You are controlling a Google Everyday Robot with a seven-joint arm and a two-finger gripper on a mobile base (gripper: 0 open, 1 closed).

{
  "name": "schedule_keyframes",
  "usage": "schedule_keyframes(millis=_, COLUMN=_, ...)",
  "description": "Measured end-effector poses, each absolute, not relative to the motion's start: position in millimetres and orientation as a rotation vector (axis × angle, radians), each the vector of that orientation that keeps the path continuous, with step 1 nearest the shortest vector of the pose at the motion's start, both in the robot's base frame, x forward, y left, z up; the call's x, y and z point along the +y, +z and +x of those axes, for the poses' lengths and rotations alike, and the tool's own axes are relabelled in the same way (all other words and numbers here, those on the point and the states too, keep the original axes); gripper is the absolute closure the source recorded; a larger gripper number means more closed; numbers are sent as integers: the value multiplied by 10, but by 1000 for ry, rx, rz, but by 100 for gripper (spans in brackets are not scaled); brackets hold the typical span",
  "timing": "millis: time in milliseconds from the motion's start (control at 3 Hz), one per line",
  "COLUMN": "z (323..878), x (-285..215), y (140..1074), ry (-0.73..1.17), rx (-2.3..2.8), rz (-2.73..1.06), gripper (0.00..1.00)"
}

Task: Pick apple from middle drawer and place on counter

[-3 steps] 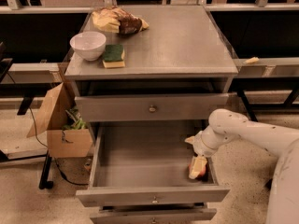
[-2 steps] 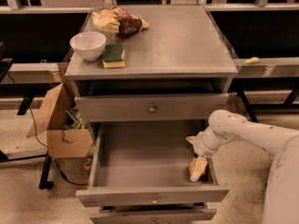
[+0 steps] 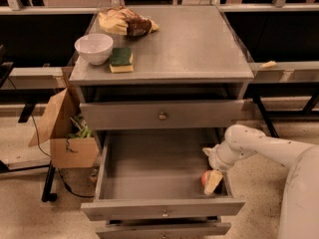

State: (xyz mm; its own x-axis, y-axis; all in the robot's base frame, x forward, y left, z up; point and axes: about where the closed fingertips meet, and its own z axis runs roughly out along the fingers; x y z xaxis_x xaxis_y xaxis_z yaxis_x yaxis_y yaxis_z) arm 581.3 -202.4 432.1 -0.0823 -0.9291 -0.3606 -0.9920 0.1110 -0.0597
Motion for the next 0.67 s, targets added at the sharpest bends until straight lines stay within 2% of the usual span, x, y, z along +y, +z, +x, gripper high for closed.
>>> schedule_keyframes(millis=333, z=5936, x=-2061, y=4254, ry=253, rx=2081, rz=-1859, gripper=10)
schedule_keyframes(millis=667, z=5968, x=-2104, y=4095, ry=265, rx=2093, rz=-1863, gripper=8)
